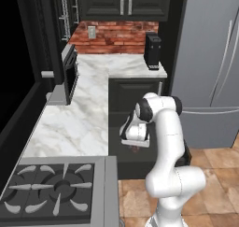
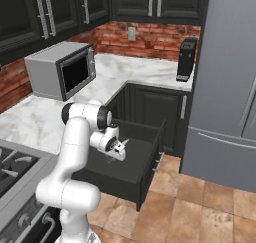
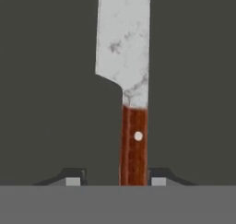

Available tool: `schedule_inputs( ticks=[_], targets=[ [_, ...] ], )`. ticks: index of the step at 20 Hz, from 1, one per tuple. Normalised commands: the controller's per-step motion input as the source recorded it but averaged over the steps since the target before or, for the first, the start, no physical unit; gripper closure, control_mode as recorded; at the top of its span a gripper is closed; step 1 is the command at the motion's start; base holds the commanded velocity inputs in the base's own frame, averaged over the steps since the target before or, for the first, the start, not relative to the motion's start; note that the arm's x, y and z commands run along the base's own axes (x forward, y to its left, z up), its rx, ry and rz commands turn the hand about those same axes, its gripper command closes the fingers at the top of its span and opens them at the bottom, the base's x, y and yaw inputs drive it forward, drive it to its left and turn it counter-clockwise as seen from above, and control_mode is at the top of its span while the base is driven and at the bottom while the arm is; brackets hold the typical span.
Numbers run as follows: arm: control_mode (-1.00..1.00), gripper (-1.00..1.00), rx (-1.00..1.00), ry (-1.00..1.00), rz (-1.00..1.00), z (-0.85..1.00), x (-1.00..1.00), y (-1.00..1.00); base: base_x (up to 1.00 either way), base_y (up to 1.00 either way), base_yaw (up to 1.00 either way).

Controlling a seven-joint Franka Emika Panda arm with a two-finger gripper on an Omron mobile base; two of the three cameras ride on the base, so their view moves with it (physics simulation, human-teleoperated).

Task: Pick up the metallic utensils from the counter and place them in the open drawer. Make sure not to pick up any wooden utensils.

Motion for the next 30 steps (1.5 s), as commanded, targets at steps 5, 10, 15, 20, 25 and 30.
schedule_inputs(
  ticks=[5,10,15,20,25,30],
  targets=[
    [-1.00,-1.00,0.00,0.00,0.00,-0.10,-0.05,-0.70,0.00,0.00,0.00],
    [-1.00,-1.00,0.02,-0.01,0.00,0.32,-0.26,-0.43,0.00,0.00,0.00],
    [-1.00,-1.00,0.00,-0.05,-0.01,1.00,-0.52,0.00,0.00,0.00,0.00],
    [-1.00,-1.00,0.00,0.00,0.00,1.00,-0.48,0.00,0.00,0.00,0.00],
    [-1.00,-1.00,0.00,0.02,0.00,1.00,-0.38,0.00,0.00,0.00,0.00],
    [-1.00,-1.00,0.00,0.02,0.00,1.00,-0.16,0.00,0.00,0.00,0.00]
  ],
)
